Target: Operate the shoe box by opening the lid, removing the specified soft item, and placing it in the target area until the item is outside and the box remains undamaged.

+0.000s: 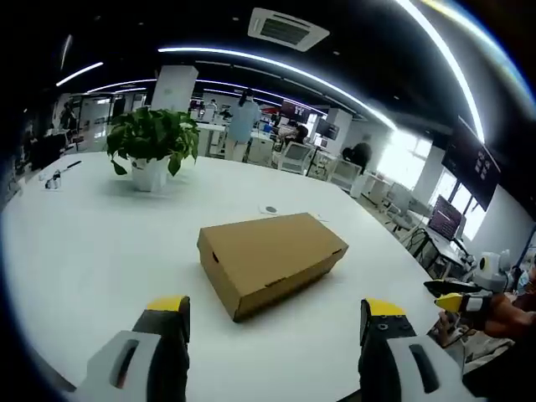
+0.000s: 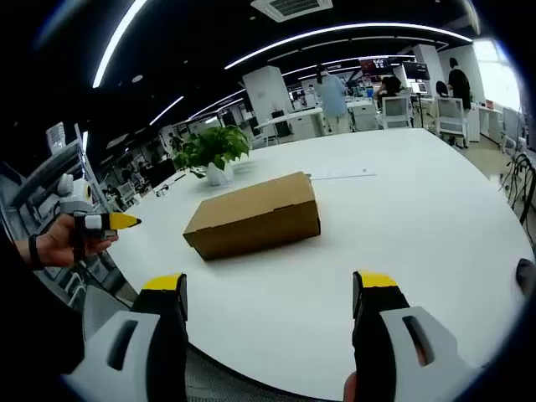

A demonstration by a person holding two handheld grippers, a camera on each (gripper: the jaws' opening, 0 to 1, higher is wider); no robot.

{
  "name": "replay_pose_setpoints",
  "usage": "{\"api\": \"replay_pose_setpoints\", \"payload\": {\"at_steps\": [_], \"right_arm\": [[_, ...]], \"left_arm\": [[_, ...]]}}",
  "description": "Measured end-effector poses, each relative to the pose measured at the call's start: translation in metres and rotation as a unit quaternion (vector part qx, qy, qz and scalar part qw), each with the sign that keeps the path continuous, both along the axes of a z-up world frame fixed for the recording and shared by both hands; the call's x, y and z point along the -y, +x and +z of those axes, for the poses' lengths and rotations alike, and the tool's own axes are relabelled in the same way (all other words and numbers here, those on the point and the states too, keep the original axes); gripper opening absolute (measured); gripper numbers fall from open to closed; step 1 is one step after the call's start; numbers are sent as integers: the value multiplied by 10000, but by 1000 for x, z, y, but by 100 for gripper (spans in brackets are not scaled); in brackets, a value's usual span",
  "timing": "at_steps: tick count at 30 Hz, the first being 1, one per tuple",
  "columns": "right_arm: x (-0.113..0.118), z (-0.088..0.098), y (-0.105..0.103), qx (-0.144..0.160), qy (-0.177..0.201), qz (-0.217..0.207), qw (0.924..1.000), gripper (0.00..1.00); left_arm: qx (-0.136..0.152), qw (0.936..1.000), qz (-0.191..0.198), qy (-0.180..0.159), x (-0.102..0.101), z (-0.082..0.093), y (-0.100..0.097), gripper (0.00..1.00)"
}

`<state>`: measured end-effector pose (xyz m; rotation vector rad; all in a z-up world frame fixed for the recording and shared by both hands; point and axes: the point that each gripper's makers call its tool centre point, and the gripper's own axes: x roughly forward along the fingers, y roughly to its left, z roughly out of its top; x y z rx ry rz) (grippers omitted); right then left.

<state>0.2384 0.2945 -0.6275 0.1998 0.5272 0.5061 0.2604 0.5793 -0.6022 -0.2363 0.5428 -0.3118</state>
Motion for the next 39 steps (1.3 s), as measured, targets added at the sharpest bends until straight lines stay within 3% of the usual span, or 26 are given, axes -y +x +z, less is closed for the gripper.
{"api": "replay_pose_setpoints", "payload": {"at_steps": [39], "right_arm": [[-1, 0, -1, -7, 57, -24, 10000, 76]], "left_arm": [[-19, 9999, 119, -76, -7, -2, -4, 84]]}}
